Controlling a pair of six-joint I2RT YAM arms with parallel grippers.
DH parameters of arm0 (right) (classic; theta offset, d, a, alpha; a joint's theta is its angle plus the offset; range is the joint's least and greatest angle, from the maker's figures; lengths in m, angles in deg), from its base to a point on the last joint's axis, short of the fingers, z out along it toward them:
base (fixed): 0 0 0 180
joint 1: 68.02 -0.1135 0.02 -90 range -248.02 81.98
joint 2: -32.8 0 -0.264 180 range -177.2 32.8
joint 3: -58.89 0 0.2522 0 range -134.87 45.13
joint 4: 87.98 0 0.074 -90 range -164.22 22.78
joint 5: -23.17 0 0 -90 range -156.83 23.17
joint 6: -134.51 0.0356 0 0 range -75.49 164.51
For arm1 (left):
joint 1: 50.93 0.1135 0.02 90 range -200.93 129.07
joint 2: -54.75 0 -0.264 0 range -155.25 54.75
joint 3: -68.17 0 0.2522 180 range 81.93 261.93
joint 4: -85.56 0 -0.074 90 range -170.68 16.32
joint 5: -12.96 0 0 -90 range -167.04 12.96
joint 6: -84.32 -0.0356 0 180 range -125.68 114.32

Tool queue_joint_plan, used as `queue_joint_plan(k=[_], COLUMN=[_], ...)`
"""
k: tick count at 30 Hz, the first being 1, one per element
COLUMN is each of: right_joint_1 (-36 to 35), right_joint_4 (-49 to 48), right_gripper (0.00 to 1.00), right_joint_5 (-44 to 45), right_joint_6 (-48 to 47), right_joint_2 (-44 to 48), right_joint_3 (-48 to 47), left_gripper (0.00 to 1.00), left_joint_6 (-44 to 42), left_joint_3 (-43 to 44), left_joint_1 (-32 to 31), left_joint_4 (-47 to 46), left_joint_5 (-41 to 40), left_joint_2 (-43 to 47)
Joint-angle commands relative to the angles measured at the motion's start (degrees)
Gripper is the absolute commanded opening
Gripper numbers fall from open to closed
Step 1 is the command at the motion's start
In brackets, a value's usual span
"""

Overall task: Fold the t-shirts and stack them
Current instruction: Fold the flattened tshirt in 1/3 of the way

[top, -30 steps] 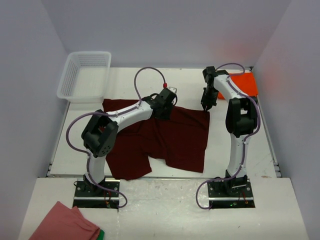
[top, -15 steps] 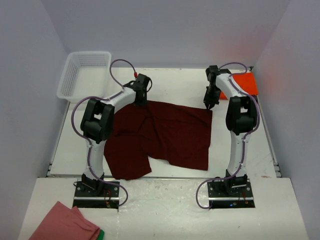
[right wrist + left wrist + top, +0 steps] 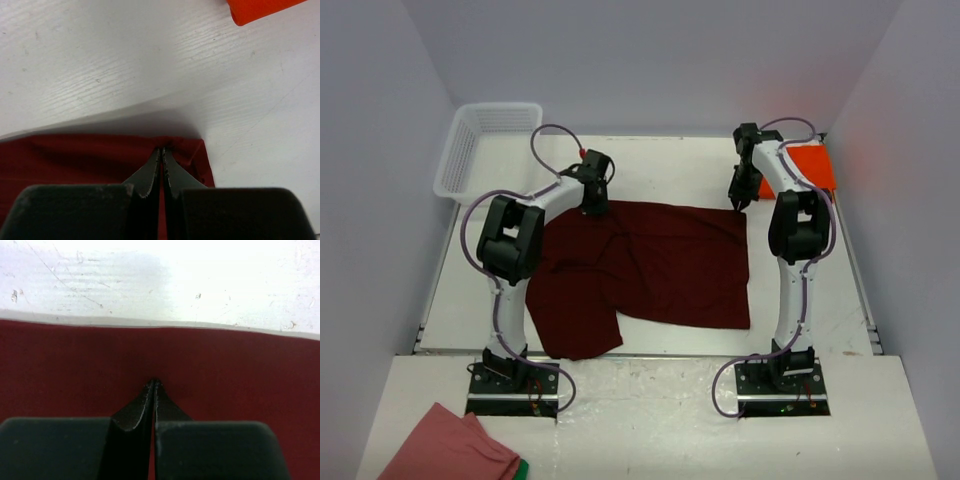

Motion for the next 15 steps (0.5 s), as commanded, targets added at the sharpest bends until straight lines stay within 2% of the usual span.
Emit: queue_joint_plan(k=[1, 6, 15], right_joint_1=[1.0, 2.8, 4.8], right_joint_4=[2.8, 3.5, 5.5], right_gripper=[0.00, 0.00, 0.00], right_joint_5=[2.1, 3.7, 5.7], right_joint_6=[-0.8, -1.1, -2.5], right_joint_2=[-1.0, -1.5, -4.3], right_joint_3=[-3.1, -4.0, -10.4], left_gripper=[0.00, 0.00, 0.00], left_joint_6=[4.5, 6.5, 6.8], left_joint_3=[-5.6, -11.3, -12.1], left_joint_1=[3.8, 7.6, 8.4], left_joint_4=[-2.0, -3.3, -2.9], left_joint_5=[5.7, 4.4, 3.9], left_joint_2=[-1.1, 1.3, 2.4])
